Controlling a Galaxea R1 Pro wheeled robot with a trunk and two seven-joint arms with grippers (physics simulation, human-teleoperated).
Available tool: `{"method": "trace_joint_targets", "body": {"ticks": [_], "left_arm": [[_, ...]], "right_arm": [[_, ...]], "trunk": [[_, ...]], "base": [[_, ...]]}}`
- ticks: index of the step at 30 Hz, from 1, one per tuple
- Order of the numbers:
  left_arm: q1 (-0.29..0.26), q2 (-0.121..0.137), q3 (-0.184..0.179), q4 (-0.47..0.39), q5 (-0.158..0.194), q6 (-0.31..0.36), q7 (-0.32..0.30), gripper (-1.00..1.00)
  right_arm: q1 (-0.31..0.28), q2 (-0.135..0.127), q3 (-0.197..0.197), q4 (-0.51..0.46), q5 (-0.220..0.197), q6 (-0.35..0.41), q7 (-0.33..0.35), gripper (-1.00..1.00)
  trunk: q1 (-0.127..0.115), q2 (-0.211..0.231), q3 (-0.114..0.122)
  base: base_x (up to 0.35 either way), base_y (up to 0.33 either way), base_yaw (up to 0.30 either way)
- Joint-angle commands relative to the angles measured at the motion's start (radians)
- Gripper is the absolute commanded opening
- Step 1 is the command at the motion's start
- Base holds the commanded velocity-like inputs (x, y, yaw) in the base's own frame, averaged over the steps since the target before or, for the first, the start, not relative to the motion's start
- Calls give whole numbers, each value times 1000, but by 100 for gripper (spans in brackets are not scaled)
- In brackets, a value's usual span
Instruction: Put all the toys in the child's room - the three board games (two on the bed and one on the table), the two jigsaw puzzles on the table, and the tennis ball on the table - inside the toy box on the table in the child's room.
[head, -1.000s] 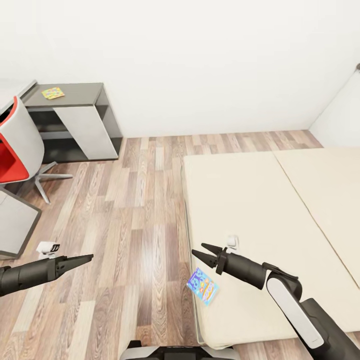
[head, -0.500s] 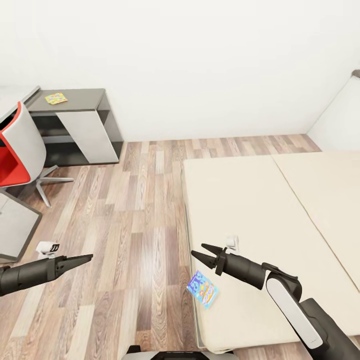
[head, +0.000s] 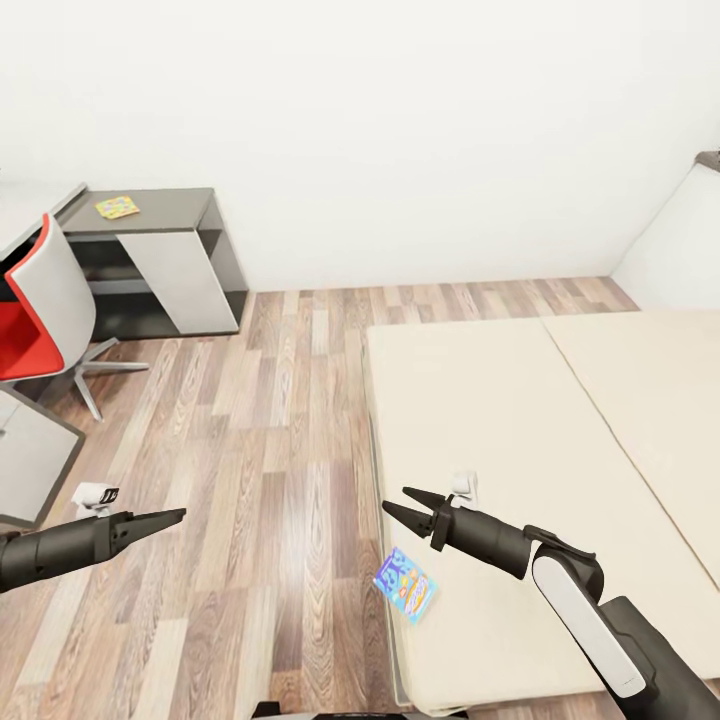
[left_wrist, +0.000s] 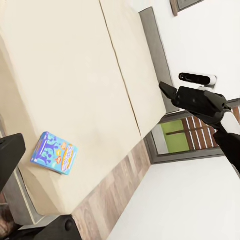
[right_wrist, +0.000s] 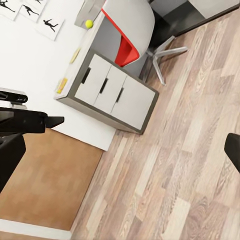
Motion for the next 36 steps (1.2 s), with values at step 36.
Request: {"method": "trace_joint_targets", "body": {"ticks": [36], "left_arm": [[0,0,0,0,-1,11,-4,100]], "right_arm": [[-1,-1,4,0,-8,7,-5,100]], "trunk": [[1,-2,58]], "base": [[0,0,0]]}}
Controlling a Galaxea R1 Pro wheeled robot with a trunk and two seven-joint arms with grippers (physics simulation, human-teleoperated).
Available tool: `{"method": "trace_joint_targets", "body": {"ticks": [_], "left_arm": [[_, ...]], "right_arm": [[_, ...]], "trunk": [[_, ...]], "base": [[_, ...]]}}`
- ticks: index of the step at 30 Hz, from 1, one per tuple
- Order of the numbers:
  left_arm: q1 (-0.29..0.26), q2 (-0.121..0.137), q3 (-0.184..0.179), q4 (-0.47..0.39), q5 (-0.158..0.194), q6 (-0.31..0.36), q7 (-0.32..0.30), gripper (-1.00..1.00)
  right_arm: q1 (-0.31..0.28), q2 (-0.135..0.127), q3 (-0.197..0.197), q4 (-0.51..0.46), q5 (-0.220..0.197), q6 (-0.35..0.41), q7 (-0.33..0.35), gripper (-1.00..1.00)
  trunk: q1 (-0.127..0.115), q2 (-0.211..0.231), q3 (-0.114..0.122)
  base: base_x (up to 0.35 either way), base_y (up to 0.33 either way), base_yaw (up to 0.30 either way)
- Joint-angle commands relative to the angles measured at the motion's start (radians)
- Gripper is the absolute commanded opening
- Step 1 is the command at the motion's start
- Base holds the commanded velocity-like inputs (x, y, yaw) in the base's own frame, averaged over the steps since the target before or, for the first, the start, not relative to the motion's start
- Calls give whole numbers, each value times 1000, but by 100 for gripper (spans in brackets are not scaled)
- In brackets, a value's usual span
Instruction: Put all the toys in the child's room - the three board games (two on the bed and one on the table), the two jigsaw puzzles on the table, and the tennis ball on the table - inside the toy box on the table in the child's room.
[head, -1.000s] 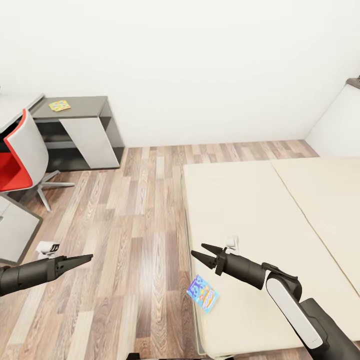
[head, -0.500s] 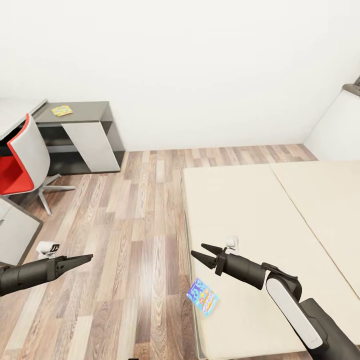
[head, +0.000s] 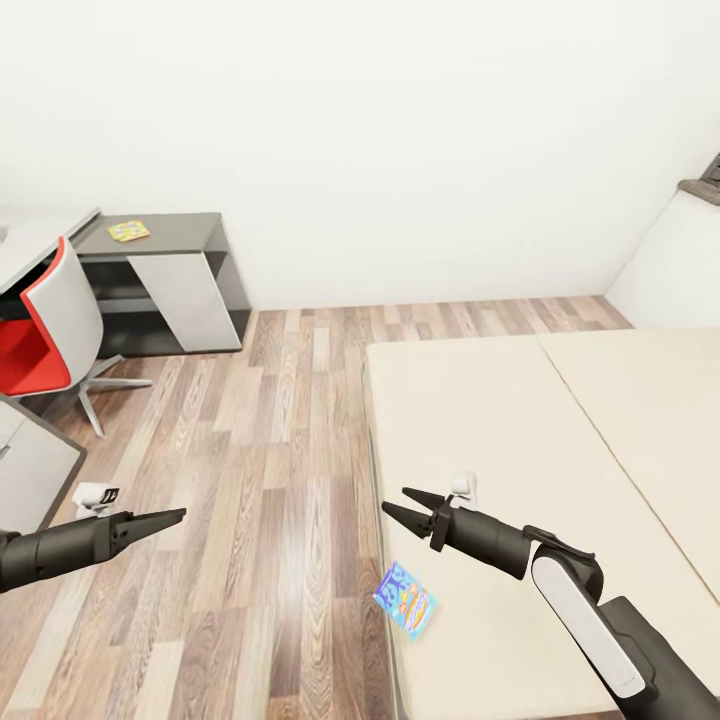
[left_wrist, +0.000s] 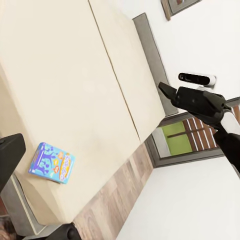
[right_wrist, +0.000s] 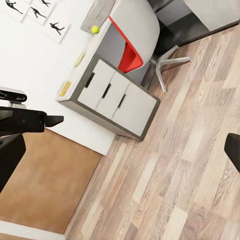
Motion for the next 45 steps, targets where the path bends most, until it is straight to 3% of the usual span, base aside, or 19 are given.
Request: {"method": "trace_joint_targets", "body": {"ticks": [1,45], "left_arm": [[-1,0,0,0,0,11,-3,100],[-1,1,0,0,1,11,-6,100]], "right_arm": [[-1,-1,1,0,-9,7,-2,100],[-1,2,2,-1,-9,7,-10,100]], "trunk": [[1,-2,0],[1,-2,72]], "base": [[0,0,0],[0,0,27]]}}
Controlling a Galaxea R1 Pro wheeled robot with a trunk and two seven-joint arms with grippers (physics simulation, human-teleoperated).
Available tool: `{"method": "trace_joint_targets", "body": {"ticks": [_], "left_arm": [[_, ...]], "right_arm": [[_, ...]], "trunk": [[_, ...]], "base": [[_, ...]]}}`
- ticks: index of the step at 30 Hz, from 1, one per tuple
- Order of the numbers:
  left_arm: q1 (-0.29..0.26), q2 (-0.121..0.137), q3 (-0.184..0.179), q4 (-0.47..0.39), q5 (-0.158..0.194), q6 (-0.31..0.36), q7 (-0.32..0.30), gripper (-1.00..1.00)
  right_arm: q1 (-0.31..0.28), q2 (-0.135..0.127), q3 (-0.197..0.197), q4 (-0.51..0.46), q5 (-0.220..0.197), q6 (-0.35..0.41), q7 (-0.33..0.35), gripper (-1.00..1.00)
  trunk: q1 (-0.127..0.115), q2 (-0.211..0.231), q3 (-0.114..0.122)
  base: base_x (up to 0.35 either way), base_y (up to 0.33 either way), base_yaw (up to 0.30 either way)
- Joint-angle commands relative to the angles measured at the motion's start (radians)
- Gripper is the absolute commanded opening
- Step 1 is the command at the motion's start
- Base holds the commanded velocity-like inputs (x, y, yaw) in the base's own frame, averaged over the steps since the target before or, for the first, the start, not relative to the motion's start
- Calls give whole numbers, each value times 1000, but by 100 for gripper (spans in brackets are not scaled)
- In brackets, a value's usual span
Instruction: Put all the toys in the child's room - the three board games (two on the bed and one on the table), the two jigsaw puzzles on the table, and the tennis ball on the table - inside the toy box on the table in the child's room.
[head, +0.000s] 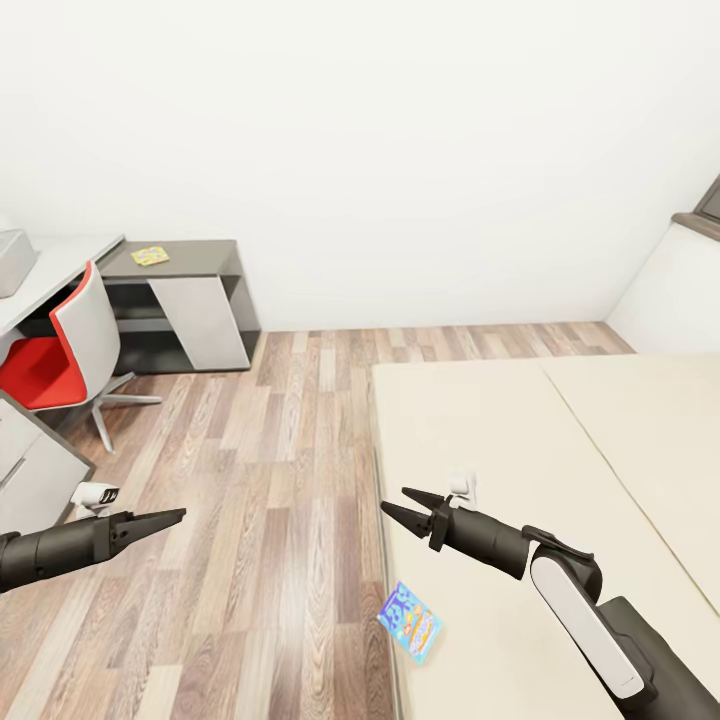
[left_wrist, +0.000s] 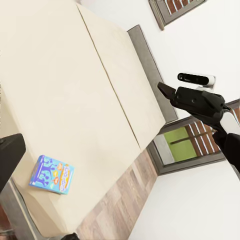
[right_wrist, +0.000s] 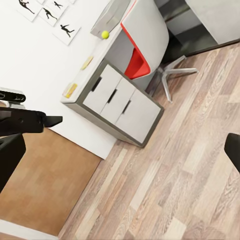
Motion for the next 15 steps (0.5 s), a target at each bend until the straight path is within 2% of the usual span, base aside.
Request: {"method": "trace_joint_targets", "body": {"ticks": [1,15], "left_arm": [[-1,0,0,0,0,11,-4,100],[0,0,0,0,0,11,-3,100]], "right_arm": [[-1,-1,0,0,-9,7,-2,100],[-1,-1,2,0,-10,-23,-1,100]], "trunk": [[1,-2,0],[1,-2,23]], "base": [[0,0,67],[0,0,70]]}}
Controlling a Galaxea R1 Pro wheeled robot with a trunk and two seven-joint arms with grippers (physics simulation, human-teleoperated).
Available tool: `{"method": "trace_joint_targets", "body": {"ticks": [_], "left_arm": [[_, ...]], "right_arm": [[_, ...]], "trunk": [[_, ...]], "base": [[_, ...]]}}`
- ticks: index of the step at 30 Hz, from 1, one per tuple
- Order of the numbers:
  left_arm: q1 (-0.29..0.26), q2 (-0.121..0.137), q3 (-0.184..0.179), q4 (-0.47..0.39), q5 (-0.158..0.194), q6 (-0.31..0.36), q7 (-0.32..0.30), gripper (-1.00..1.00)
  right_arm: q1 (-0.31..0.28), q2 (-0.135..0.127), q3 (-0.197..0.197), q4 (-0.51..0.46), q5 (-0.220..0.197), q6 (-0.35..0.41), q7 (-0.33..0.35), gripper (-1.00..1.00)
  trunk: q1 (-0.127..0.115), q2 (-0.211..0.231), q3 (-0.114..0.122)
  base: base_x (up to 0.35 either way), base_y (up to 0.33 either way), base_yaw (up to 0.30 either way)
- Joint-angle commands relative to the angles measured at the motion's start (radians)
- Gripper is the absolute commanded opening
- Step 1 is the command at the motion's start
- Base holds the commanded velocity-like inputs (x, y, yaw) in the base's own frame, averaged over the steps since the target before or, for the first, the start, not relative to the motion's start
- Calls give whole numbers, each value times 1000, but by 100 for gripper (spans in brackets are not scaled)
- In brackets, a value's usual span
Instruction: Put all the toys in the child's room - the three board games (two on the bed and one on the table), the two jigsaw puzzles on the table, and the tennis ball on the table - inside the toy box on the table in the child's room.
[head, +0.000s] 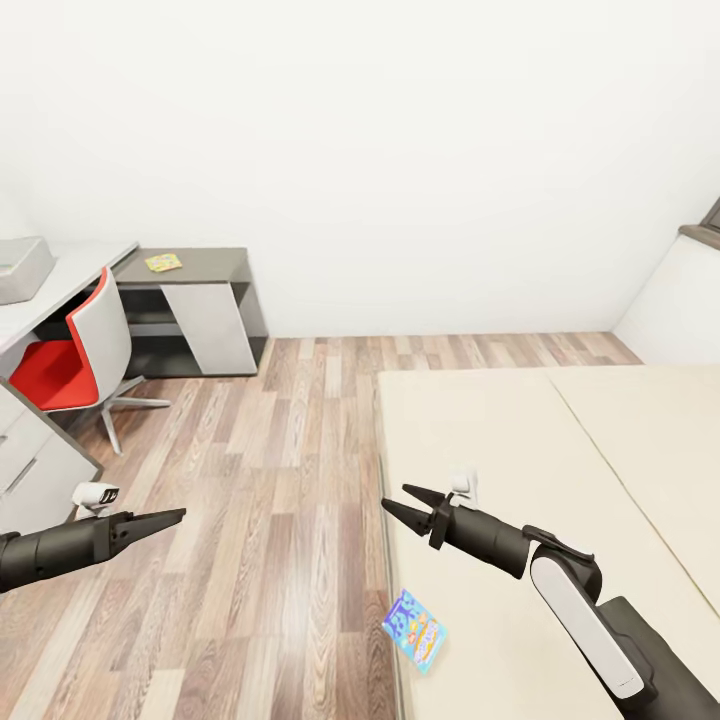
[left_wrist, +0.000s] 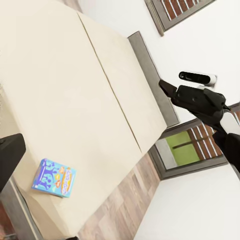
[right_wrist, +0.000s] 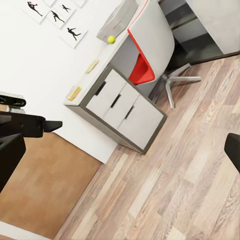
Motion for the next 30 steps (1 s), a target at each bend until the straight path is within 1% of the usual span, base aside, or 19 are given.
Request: {"method": "trace_joint_targets", "body": {"ticks": [1,30], "left_arm": [[-1,0,0,0,0,11,-3,100],[0,0,0,0,-1,11,-4,100]], "right_arm": [[-1,-1,1,0,-10,7,-2,100],[-1,-1,1,0,-10,4,-2,100]], "trunk": [[1,-2,0],[1,-2,47]], "base": [[0,0,75],[0,0,76]]}}
